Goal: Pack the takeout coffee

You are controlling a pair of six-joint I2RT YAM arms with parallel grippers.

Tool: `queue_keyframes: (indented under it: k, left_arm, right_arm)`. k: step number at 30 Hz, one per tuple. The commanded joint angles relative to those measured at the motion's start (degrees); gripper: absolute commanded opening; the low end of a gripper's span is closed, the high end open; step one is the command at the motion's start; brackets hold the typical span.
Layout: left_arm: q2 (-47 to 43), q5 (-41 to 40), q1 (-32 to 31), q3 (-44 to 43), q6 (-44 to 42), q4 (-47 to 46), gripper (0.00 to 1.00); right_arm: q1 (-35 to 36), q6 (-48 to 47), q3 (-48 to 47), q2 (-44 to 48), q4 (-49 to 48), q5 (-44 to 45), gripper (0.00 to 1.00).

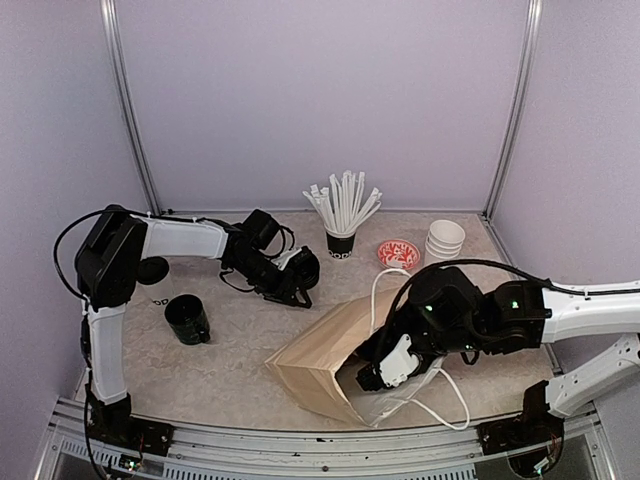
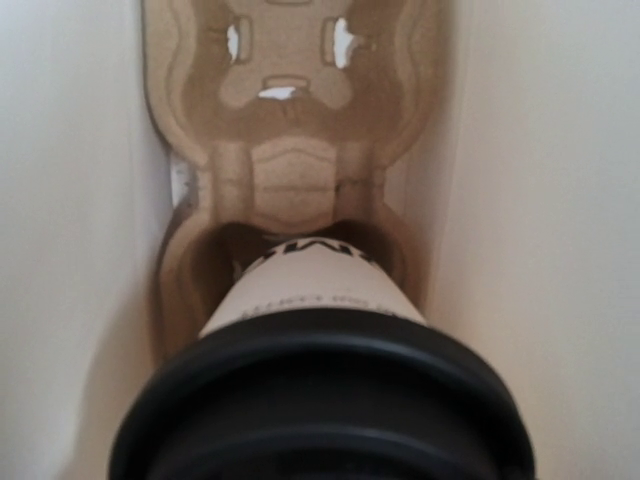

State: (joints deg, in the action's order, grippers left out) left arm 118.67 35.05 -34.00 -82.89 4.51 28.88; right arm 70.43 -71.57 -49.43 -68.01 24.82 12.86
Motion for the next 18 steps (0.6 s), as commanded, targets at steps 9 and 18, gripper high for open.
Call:
queue_keyframes:
  k: [9,18]
  left_arm:
    - [0.7,2.7,-1.8,-0.6,-1.9,-0.8,0.56]
    - [2.1,4.4,-2.3,-1.8,-2.0,-0.7,0.56]
  right_arm:
    - [-1.8,-0.7,-0.7,-3.6,-2.0,-0.5,0.46]
    - [-3.2,-1.3,-0.6,-4.8,-3.5,-0.6,0.46]
